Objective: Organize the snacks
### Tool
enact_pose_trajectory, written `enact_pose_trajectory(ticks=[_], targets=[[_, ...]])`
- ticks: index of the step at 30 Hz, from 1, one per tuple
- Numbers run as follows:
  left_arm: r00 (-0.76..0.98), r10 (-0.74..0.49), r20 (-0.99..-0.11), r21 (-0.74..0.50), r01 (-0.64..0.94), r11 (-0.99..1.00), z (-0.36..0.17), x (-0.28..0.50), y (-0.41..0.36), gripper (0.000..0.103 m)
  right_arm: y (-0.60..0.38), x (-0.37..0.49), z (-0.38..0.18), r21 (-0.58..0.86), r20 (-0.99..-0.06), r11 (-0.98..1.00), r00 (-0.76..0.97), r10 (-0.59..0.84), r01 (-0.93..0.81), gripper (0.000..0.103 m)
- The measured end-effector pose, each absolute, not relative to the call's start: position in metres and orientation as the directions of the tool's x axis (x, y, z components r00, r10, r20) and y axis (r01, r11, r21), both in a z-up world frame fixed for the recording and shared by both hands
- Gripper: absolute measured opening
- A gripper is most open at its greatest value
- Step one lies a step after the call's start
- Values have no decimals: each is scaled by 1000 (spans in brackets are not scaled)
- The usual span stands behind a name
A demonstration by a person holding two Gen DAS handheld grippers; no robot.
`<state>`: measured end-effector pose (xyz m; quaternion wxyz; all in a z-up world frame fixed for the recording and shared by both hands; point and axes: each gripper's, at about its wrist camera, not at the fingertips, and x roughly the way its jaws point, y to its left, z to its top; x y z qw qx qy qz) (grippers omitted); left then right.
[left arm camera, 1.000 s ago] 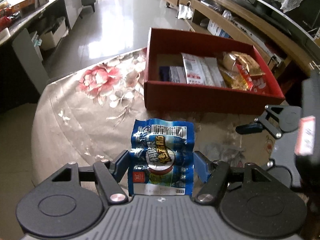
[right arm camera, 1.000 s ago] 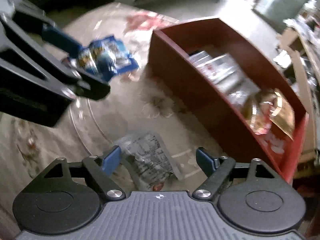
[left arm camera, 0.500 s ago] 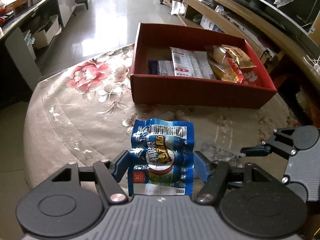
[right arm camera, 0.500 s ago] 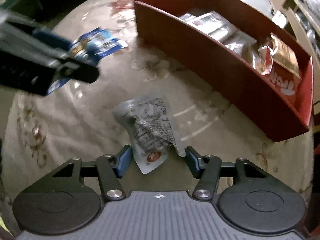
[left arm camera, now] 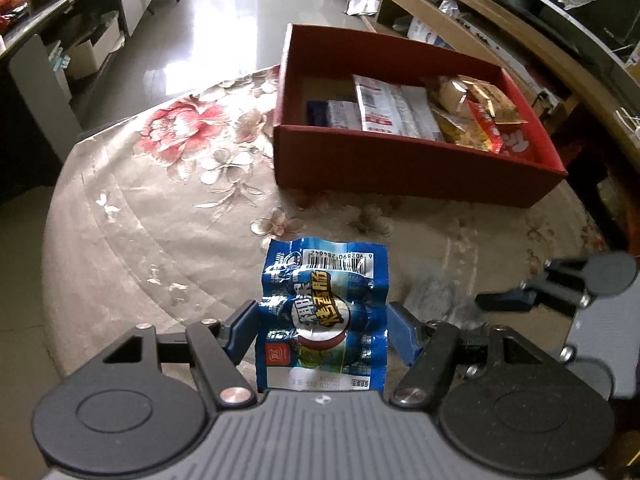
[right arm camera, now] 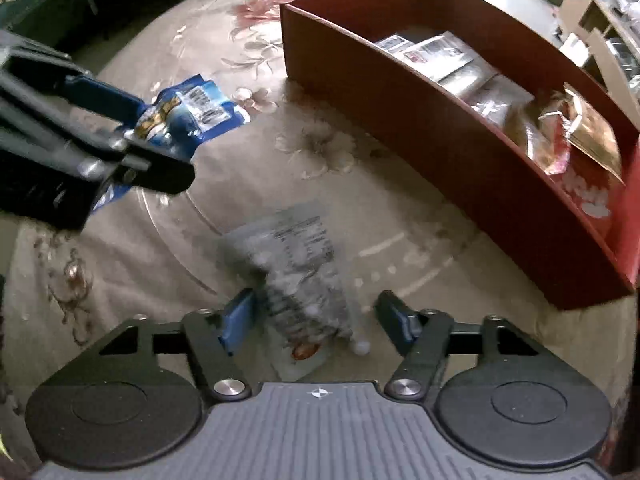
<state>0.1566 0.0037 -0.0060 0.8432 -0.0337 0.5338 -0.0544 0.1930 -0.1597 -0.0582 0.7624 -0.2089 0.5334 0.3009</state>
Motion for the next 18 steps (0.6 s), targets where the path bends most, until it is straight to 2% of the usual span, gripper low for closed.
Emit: enact_pose_trajectory(ticks=[4,9,11,12,15,17,18], targets=[[437,-131,-890,-114,67,991,-1,151,1,72,-159,177,-56,-20,-944,746,259,206,-666,61],[440,-141,-887,-125,66,990,2,149,3,72,-179,162,-39,24,-930,796,279,240,-605,57],[435,-149,-888,-132,68,989,2,148,2,72,-184,162,-37,35,-927,809,283,245,-586,47],[433,-151,-888,-134,70,989,2,147,2,72,-187,163,-39,50,-930,816,271,248,-575,48],[432,-146,-890,-128,71,989,1,145,2,72,-188,159,-45,55,-936,799,249,251,-599,58],[426,-145,-893,-128,70,989,-1,145,2,72,-185,157,-45,23,-937,772,256,238,-635,78],[424,-144,-894,-126,70,989,-2,145,1,72,-182,158,-46,11,-936,762,262,236,-647,81]])
